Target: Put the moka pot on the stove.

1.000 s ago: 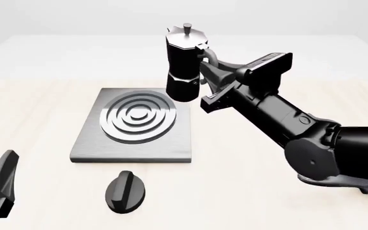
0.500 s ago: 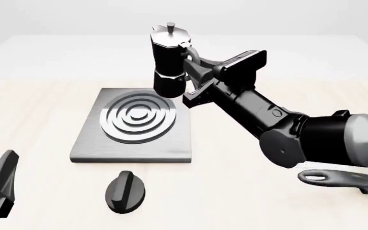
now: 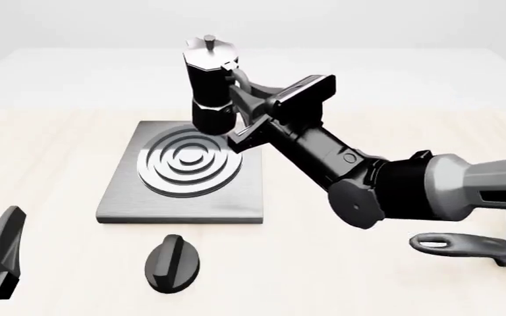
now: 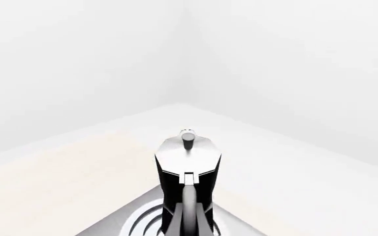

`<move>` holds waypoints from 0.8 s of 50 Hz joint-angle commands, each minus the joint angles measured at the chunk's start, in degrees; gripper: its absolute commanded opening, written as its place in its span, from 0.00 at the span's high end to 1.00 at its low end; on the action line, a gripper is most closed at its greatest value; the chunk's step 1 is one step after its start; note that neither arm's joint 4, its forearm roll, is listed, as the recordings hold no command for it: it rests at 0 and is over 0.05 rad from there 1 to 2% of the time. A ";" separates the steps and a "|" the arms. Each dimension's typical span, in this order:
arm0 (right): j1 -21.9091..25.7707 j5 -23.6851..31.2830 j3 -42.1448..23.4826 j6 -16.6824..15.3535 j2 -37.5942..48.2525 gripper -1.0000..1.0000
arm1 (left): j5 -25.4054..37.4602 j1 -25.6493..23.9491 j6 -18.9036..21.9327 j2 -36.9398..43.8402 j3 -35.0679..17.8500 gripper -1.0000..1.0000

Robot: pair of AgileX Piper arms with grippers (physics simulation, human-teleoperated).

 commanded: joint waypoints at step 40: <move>1.96 -1.22 -18.20 0.22 17.16 1.00 | 0.00 0.00 0.00 0.00 0.00 0.00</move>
